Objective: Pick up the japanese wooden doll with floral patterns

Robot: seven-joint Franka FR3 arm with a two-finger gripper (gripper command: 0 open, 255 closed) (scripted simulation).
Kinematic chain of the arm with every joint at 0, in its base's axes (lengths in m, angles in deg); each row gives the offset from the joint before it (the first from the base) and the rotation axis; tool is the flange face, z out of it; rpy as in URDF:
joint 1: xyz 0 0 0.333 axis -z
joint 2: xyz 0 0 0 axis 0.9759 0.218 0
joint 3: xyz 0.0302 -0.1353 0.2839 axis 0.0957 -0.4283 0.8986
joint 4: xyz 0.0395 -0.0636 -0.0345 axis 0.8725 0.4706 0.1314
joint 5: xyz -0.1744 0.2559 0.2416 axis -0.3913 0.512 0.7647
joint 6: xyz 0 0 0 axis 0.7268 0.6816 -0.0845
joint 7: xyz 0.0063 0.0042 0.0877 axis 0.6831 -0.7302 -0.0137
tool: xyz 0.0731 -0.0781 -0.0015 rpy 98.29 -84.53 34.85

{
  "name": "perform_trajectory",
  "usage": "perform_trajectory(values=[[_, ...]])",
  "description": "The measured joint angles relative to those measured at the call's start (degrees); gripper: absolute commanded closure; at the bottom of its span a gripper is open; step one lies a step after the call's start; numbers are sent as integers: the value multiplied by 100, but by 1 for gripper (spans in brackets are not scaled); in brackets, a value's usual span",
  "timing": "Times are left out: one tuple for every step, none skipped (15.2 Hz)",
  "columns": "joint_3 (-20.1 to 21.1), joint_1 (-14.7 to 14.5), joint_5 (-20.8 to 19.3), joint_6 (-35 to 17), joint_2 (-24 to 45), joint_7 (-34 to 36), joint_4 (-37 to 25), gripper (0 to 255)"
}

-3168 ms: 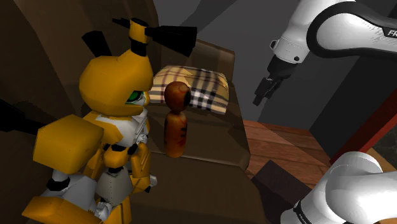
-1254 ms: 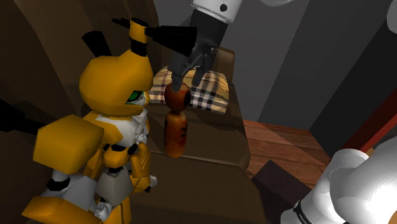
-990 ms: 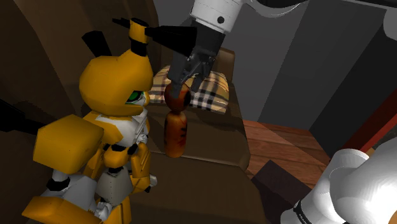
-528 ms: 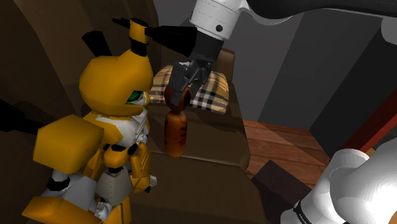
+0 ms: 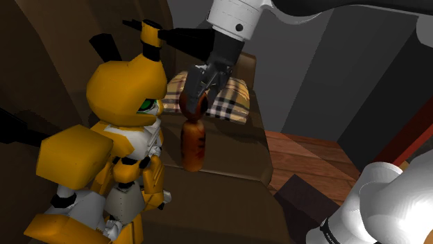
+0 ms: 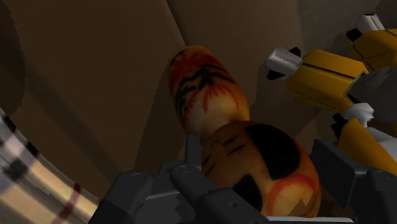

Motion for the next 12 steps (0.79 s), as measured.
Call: perform_trajectory(values=[[4, 2, -12, 63, 28, 19, -91, 255], [-12, 9, -15, 146, 27, 15, -171, 255], [-14, 13, -26, 225, 52, 30, -274, 255], [-12, 15, -38, 301, 80, 49, -380, 255], [-2, 16, -55, 385, 127, 81, -513, 255], [-4, 19, -63, 451, 144, 91, -597, 255], [-3, 22, -74, 528, 169, 109, -698, 255], [-4, 26, -87, 601, 203, 119, -804, 255], [4, 27, -103, 692, 247, 150, -941, 255], [11, 29, -120, 769, 293, 174, -1065, 255], [14, 31, -134, 852, 331, 193, -1186, 255], [12, 34, -144, 936, 358, 207, -1297, 255]])
